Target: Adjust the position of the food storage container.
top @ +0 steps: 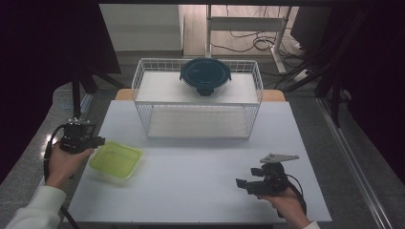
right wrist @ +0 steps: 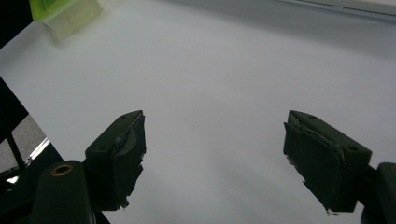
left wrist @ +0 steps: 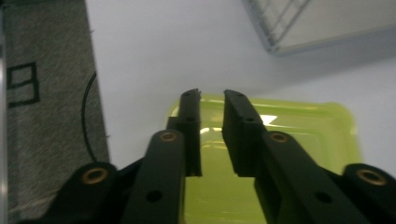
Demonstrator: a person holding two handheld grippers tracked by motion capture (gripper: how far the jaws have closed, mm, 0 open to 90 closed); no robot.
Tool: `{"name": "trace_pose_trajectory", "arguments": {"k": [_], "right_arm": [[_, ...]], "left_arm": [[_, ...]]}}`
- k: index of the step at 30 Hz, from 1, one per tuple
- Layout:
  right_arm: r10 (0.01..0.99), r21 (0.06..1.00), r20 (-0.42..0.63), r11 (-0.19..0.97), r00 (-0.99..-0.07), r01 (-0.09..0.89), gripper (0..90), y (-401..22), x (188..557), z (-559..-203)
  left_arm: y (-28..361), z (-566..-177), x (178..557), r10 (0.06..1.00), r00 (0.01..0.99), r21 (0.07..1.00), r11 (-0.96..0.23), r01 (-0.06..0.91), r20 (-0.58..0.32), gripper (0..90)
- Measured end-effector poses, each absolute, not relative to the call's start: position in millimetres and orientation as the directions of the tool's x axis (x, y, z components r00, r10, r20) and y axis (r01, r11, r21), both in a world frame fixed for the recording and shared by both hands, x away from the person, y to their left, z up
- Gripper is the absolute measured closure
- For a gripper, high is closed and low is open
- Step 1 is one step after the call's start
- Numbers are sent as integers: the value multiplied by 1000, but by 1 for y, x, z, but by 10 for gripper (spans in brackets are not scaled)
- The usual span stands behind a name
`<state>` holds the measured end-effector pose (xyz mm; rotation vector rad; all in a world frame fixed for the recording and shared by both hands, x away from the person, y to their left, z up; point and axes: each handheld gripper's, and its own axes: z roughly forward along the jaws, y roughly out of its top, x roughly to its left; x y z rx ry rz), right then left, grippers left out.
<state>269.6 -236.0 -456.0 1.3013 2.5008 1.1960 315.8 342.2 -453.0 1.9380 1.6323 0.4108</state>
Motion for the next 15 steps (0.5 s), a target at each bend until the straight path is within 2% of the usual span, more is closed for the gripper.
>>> {"name": "trace_pose_trajectory", "arguments": {"k": [5, 15], "right_arm": [[724, 665, 278, 330, -632, 670, 211, -237, 270, -457], [729, 663, 273, 329, -627, 672, 209, -237, 271, -458]], "left_arm": [[361, -467, 323, 979, 168, 552, -78, 830, -115, 898], [378, -486, 321, 986, 131, 489, -66, 870, -99, 900]]}}
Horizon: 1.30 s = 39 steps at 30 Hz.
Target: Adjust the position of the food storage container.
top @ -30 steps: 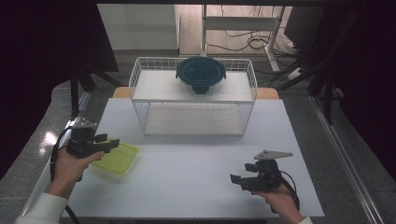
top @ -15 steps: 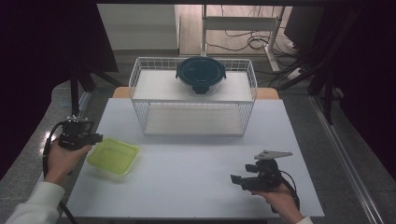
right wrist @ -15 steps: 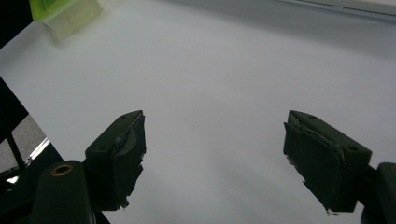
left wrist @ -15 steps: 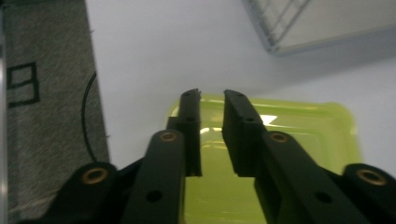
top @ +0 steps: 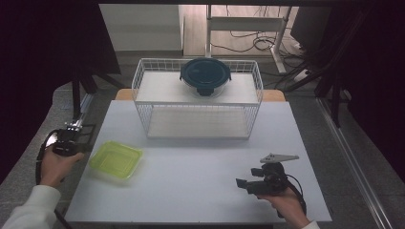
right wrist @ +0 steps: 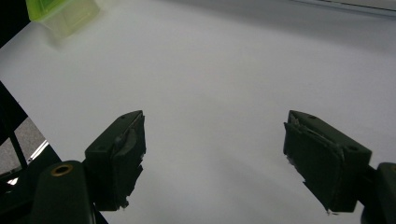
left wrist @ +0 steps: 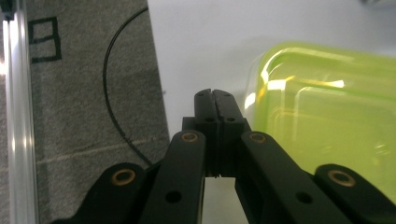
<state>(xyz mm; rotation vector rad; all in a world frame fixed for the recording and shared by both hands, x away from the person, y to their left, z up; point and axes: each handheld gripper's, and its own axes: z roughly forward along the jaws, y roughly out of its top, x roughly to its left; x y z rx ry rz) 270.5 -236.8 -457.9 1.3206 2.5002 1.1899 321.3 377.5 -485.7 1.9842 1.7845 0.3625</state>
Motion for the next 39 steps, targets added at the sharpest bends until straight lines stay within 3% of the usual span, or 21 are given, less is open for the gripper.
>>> {"name": "trace_pose_trajectory", "arguments": {"k": [18, 39], "right_arm": [[737, 662, 288, 308, -611, 684, 208, -239, 272, -458], [735, 662, 303, 295, -606, 689, 209, -240, 271, -457]], "left_arm": [[370, -499, 311, 978, 162, 436, -91, 895, -128, 900], [314, -496, 300, 933, 306, 424, -204, 882, -187, 900]]}}
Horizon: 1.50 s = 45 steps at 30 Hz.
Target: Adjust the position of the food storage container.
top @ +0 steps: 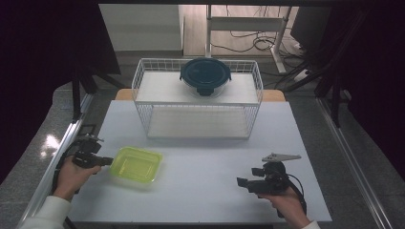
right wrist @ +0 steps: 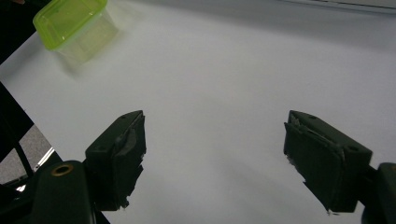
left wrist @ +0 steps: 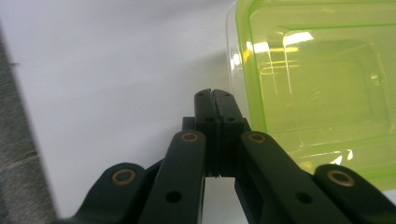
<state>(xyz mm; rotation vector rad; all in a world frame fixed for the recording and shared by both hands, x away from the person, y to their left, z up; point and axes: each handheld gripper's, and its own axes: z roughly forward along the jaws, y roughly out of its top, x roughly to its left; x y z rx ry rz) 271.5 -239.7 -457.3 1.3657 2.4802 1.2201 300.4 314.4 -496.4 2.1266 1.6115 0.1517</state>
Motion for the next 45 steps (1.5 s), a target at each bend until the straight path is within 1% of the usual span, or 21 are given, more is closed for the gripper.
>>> {"name": "trace_pose_trajectory", "arguments": {"k": [9, 16, 17, 18, 19, 21, 22, 29, 36, 45], "right_arm": [[737, 662, 299, 297, -606, 688, 209, -240, 271, -457], [738, 660, 299, 298, -605, 690, 209, -240, 272, -457], [738, 659, 300, 298, -605, 690, 209, -240, 272, -457], [738, 659, 300, 297, -604, 691, 209, -240, 272, -457], [739, 658, 300, 298, -603, 692, 209, -240, 272, -458], [739, 658, 300, 298, -603, 692, 209, -240, 272, -458], [739, 658, 299, 298, -603, 691, 209, -240, 272, -458], [741, 656, 298, 298, -601, 693, 209, -240, 272, -458], [741, 657, 298, 298, -602, 693, 209, -239, 271, -458], [744, 655, 299, 296, -598, 696, 209, -239, 271, -458]], "left_arm": [[288, -495, 292, 904, 365, 430, -245, 869, -223, 900], [275, -496, 287, 890, 386, 439, -254, 862, -244, 900], [274, -496, 287, 883, 401, 435, -271, 859, -242, 900], [271, -497, 287, 884, 392, 441, -255, 860, -253, 900], [267, -497, 286, 877, 409, 439, -273, 856, -252, 900], [264, -497, 286, 876, 406, 445, -266, 855, -258, 900], [263, -497, 286, 872, 419, 441, -281, 853, -254, 900], [243, -498, 281, 842, 455, 445, -303, 843, -289, 900], [225, -500, 278, 819, 486, 445, -329, 833, -305, 900], [200, -504, 278, 817, 480, 439, -321, 839, -319, 898]]}}
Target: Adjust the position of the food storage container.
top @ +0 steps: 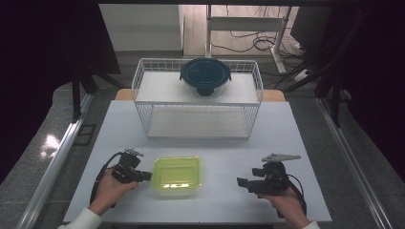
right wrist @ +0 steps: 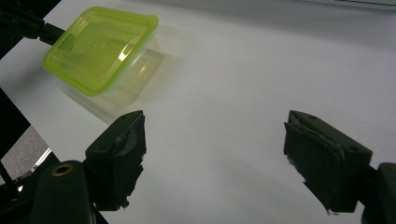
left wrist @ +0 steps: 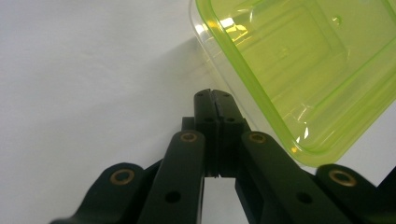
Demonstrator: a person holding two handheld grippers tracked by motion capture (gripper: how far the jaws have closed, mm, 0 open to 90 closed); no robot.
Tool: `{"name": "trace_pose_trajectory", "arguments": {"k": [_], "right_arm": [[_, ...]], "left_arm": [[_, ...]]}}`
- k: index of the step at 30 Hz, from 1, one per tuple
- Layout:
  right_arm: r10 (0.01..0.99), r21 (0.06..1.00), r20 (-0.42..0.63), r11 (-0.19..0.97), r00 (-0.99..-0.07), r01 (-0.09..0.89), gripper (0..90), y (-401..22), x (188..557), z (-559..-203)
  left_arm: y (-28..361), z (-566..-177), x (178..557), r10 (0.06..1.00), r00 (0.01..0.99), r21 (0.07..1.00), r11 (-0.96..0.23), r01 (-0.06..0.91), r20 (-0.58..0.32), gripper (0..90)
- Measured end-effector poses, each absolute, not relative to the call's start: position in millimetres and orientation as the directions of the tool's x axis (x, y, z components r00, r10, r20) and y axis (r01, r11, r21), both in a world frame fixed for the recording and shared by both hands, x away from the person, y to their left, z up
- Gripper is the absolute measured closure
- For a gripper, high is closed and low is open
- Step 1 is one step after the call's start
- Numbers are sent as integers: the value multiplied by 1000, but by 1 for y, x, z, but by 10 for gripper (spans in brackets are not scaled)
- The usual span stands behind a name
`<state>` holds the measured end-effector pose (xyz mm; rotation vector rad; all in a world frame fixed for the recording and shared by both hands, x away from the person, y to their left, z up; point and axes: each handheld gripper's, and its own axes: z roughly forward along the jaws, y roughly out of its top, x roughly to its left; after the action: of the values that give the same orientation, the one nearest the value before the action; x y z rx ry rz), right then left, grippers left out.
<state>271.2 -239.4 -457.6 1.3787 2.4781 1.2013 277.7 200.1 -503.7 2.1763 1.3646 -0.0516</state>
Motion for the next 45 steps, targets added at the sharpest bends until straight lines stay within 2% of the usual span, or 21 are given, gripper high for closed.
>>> {"name": "trace_pose_trajectory", "arguments": {"k": [8, 26, 35, 40, 45], "right_arm": [[745, 652, 298, 298, -597, 697, 210, -239, 271, -458], [751, 646, 290, 304, -593, 700, 210, -241, 272, -460], [756, 647, 287, 300, -588, 701, 210, -241, 272, -460], [758, 654, 282, 296, -588, 696, 210, -242, 272, -459], [760, 653, 278, 298, -587, 696, 210, -242, 273, -460]], "left_arm": [[188, -506, 282, 802, 487, 443, -319, 838, -345, 898], [136, -509, 298, 748, 549, 457, -367, 811, -374, 898], [147, -512, 296, 754, 533, 465, -340, 818, -385, 893], [166, -504, 290, 766, 499, 508, -264, 820, -406, 894], [177, -486, 280, 766, 507, 572, -226, 788, -396, 893]]}}
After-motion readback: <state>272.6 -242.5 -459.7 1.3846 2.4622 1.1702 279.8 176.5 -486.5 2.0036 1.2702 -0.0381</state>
